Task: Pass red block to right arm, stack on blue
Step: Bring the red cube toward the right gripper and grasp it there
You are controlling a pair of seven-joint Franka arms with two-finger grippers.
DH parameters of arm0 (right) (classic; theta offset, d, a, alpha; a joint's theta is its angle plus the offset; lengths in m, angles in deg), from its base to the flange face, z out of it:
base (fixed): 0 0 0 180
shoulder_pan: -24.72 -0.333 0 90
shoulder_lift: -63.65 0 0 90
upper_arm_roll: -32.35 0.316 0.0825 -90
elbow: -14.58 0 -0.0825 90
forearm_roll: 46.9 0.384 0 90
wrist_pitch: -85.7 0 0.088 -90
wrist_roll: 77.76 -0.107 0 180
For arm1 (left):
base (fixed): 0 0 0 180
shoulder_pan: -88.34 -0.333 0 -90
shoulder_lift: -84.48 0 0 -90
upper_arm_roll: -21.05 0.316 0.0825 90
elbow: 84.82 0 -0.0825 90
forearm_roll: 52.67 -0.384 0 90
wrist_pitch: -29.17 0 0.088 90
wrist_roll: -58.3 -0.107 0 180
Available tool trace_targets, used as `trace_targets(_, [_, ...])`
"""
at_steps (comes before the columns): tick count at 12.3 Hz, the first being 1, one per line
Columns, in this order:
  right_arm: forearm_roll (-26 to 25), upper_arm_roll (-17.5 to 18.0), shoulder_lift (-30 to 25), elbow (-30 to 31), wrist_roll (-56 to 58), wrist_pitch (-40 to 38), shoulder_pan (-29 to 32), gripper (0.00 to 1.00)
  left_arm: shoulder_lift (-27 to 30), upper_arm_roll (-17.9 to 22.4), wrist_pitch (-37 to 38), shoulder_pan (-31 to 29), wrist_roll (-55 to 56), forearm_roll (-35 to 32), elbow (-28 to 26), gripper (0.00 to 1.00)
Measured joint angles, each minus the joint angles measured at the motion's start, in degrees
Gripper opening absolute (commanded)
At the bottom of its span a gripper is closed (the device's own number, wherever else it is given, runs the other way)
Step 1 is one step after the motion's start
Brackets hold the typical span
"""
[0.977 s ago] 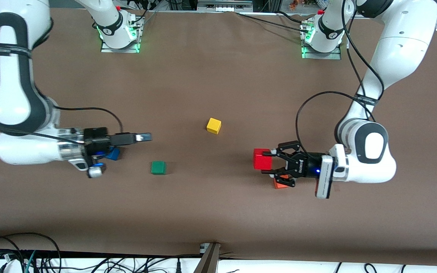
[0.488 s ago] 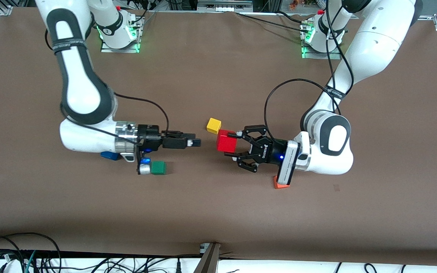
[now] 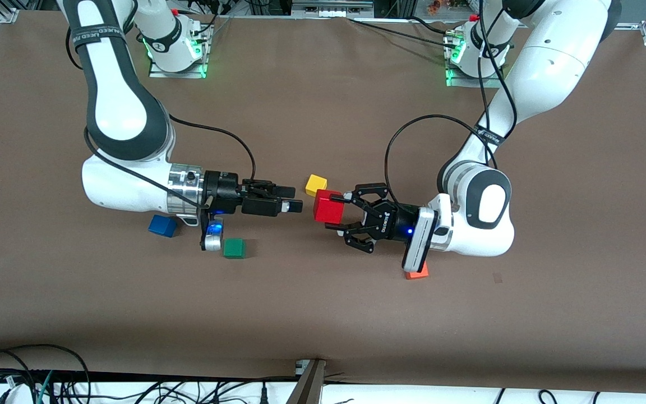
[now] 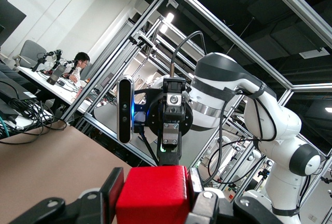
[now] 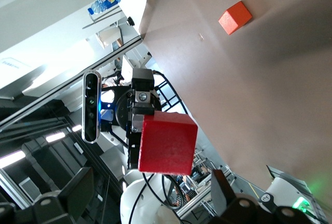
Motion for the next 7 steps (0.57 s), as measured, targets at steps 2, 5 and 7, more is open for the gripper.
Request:
trace_targets(2, [0.0,0.0,0.1,0.2,-0.9,2.4,-1.4,1.0,-0.1,0.0,0.0,0.0,0.6,0.0,0.0,0.0])
trace_targets(5, [0.0,0.0,0.3,0.7,-2.6,5.2,-3.5,1.0,-0.2,0.1,-0.1,0.0,0.8,0.0,0.0,0.0])
trace_targets(7, [0.0,0.0,0.8,1.0,-2.9,7.0,-4.7,1.0,-0.2,0.1,-0.1,0.0,0.9,0.0,0.0,0.0])
